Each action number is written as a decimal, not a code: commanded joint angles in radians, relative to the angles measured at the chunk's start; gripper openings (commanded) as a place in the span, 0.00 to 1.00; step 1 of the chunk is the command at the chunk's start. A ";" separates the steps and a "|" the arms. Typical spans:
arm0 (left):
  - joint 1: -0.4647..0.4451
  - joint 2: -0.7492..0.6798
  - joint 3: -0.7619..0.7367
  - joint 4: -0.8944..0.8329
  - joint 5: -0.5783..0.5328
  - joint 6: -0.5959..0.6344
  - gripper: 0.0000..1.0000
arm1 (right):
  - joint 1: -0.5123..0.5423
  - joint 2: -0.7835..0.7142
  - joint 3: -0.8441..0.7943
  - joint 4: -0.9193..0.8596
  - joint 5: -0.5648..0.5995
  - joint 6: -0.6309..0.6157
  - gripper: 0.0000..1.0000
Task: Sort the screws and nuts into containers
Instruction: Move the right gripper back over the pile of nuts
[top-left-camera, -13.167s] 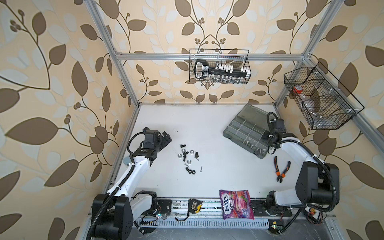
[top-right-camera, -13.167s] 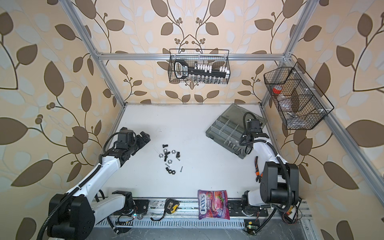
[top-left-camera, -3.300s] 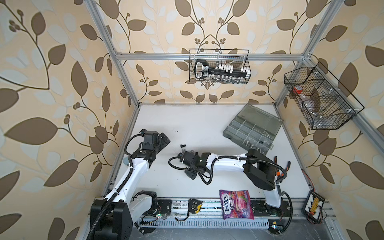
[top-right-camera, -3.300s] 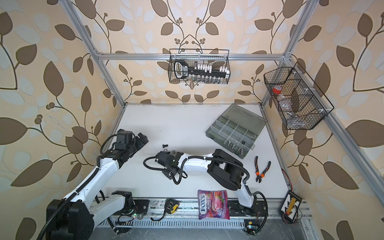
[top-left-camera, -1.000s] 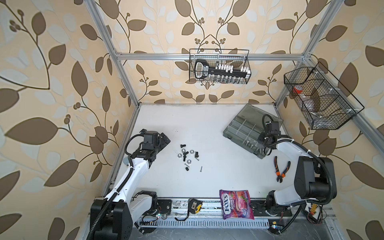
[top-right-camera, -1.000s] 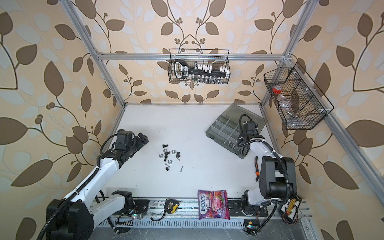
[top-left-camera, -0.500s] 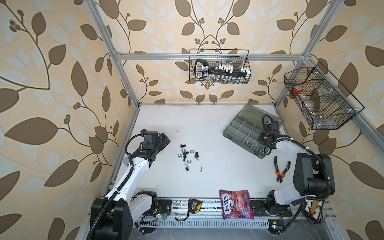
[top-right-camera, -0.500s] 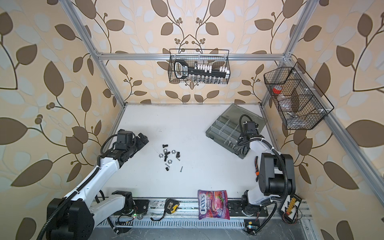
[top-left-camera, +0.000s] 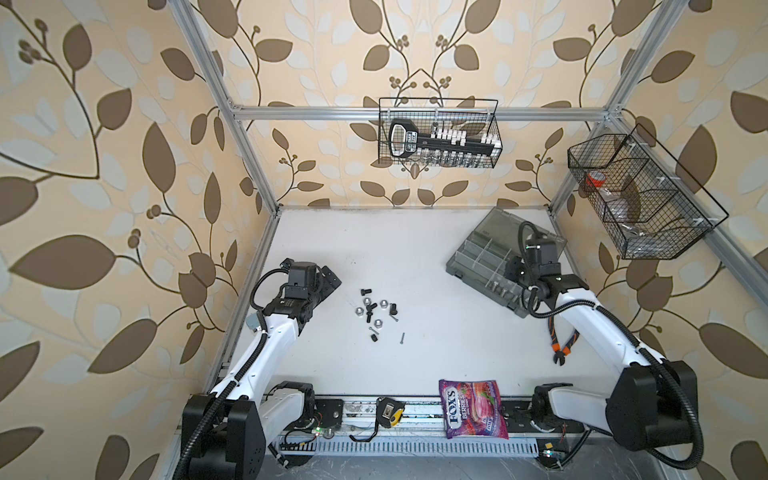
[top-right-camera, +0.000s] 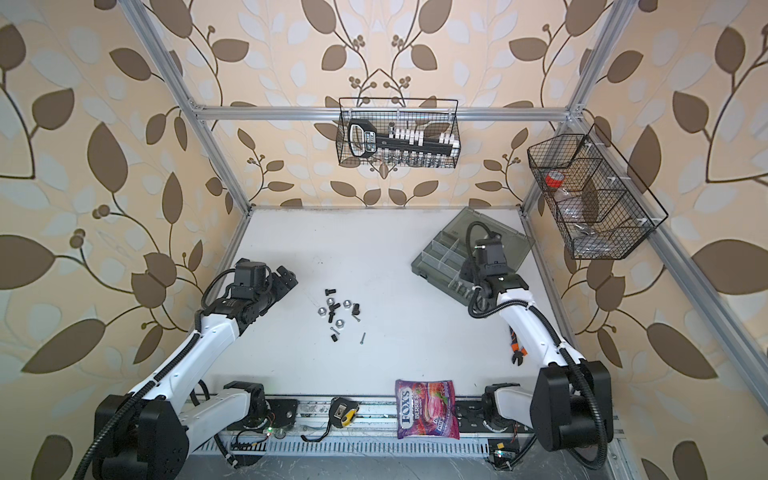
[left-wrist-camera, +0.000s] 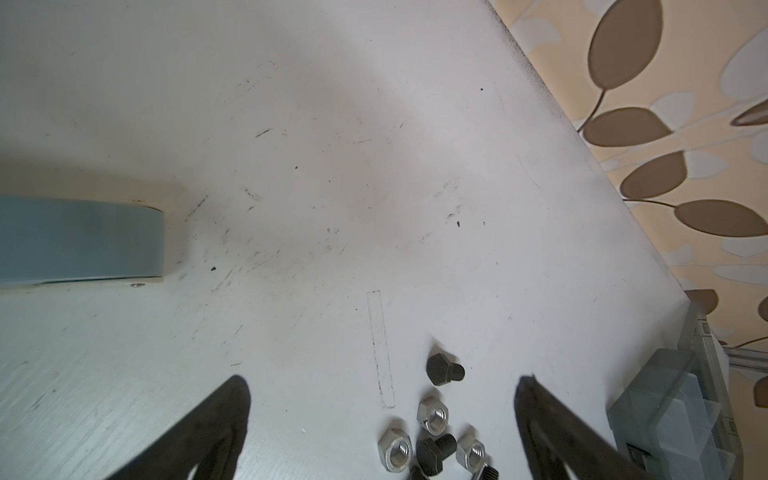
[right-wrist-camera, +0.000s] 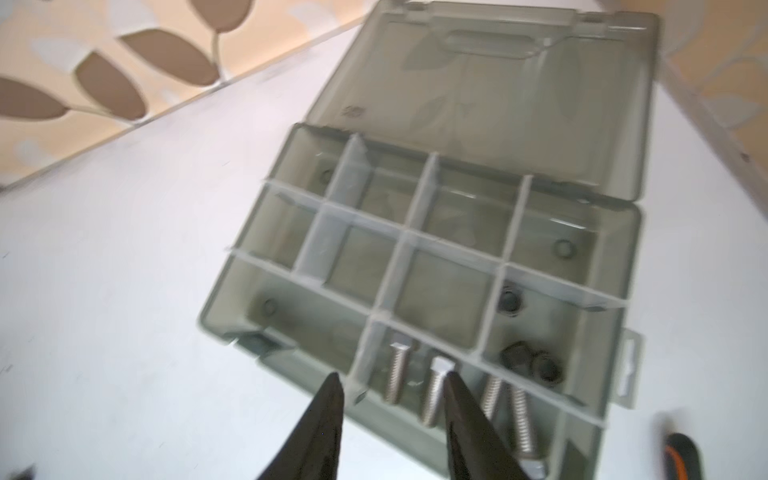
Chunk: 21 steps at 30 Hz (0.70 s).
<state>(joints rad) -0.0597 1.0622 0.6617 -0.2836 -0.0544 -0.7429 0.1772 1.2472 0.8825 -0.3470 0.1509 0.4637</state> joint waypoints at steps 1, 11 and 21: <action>-0.004 0.005 0.026 0.022 0.010 -0.016 0.99 | 0.182 0.004 0.001 -0.066 -0.005 0.030 0.41; -0.003 -0.013 0.013 0.012 0.008 -0.020 0.99 | 0.712 0.242 0.147 -0.077 0.013 0.007 0.39; -0.003 -0.028 0.014 -0.004 -0.007 -0.021 0.99 | 0.922 0.501 0.331 -0.095 -0.055 -0.137 0.40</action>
<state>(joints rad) -0.0597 1.0626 0.6617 -0.2829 -0.0525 -0.7456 1.0748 1.6989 1.1675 -0.4099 0.1143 0.3828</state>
